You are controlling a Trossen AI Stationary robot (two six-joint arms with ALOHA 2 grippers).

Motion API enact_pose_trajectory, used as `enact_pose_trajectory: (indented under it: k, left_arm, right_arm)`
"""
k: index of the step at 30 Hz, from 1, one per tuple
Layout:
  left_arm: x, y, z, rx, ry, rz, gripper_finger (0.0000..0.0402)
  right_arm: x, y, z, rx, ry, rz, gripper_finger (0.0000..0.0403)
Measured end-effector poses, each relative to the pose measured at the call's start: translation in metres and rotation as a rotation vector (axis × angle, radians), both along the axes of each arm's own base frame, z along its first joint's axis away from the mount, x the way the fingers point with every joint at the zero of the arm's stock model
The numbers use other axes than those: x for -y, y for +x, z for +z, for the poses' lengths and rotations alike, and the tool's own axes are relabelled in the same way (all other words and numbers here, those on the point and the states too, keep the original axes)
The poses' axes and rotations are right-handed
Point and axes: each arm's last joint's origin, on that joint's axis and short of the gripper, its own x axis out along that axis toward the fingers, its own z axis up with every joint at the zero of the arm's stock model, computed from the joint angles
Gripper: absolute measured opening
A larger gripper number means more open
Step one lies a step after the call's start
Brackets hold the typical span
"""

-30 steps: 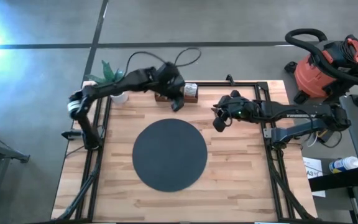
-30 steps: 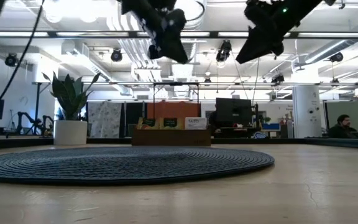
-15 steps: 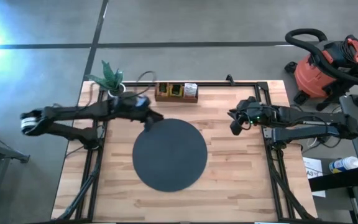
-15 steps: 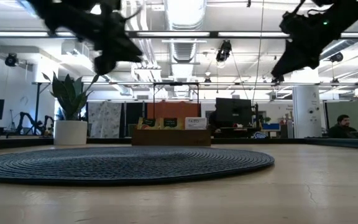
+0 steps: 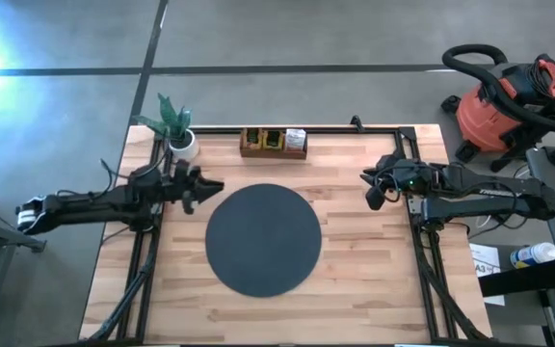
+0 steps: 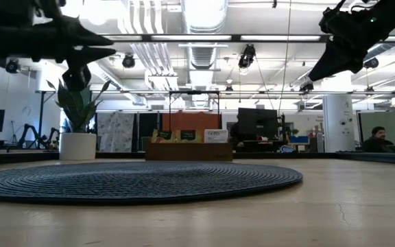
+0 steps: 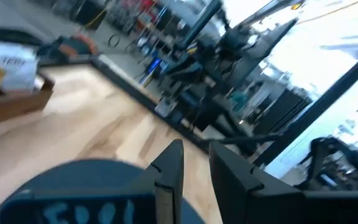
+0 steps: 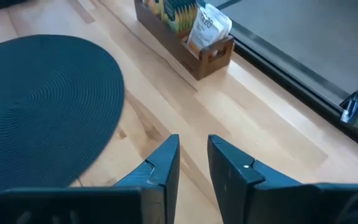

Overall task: Pick & Place Tea
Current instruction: Return to Home Position

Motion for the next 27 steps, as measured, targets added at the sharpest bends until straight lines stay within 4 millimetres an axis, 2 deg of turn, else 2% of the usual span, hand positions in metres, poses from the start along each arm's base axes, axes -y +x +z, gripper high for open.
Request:
enact_pose_trajectory:
  k: [4,11,18,27]
  left_arm:
    - [0.002,-0.008,-0.005,0.071,0.042,0.002,0.0071]
    - [0.003,-0.013,-0.020,0.063,0.062,0.004,0.0071]
    - [0.003,-0.012,-0.046,-0.029,0.035,0.002,0.0071]
    - [0.010,-0.019,-0.060,-0.157,0.007,-0.040,0.0071]
  right_arm:
    - [0.000,0.001,-0.001,-0.007,0.000,0.001,0.0075]
    - [0.000,0.002,-0.002,-0.020,-0.006,0.007,0.0069]
    - [0.000,0.002,-0.002,-0.020,-0.006,0.007,0.0081]
    - [0.000,0.002,-0.002,-0.020,-0.006,0.007,0.0089]
